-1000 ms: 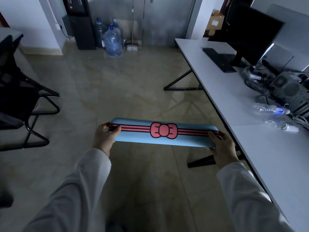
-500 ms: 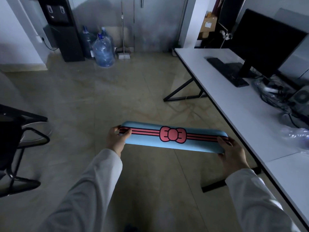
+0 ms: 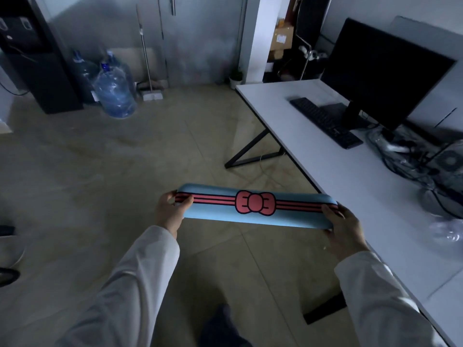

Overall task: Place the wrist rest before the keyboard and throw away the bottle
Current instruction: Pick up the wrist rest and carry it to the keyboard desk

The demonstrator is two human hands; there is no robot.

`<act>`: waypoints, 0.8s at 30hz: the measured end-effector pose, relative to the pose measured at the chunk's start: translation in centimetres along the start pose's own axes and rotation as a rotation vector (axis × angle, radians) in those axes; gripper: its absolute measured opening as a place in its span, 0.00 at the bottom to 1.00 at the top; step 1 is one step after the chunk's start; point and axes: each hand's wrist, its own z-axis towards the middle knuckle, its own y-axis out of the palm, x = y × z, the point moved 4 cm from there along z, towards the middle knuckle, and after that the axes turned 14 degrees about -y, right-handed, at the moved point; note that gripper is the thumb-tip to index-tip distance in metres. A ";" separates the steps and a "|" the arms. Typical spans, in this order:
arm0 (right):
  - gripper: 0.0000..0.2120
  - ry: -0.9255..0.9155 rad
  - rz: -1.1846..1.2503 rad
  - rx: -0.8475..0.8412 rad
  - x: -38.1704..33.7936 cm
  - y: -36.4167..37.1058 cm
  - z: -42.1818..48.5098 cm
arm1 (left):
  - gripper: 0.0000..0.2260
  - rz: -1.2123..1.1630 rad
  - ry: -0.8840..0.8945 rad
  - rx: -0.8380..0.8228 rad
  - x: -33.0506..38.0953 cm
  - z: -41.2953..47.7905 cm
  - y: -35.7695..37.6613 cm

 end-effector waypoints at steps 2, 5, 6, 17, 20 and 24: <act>0.16 -0.002 0.013 0.022 -0.4 1.5 3.4 | 0.30 0.015 0.004 -0.006 2.5 2.6 2.0; 0.14 -0.001 0.051 0.031 -1.3 3.7 7.7 | 0.33 0.048 0.021 -0.027 6.1 6.3 4.6; 0.14 0.000 0.065 0.037 -1.6 4.4 9.0 | 0.33 0.058 0.024 -0.025 7.2 7.4 5.4; 0.15 0.030 0.015 0.166 -1.5 8.3 19.9 | 0.34 0.146 -0.001 -0.136 14.5 19.1 15.0; 0.16 0.022 0.013 0.218 -1.5 9.8 22.5 | 0.29 0.204 0.011 -0.197 17.2 22.2 17.7; 0.17 0.016 0.053 0.295 -1.6 12.0 25.3 | 0.27 0.239 0.009 -0.286 20.9 26.5 20.9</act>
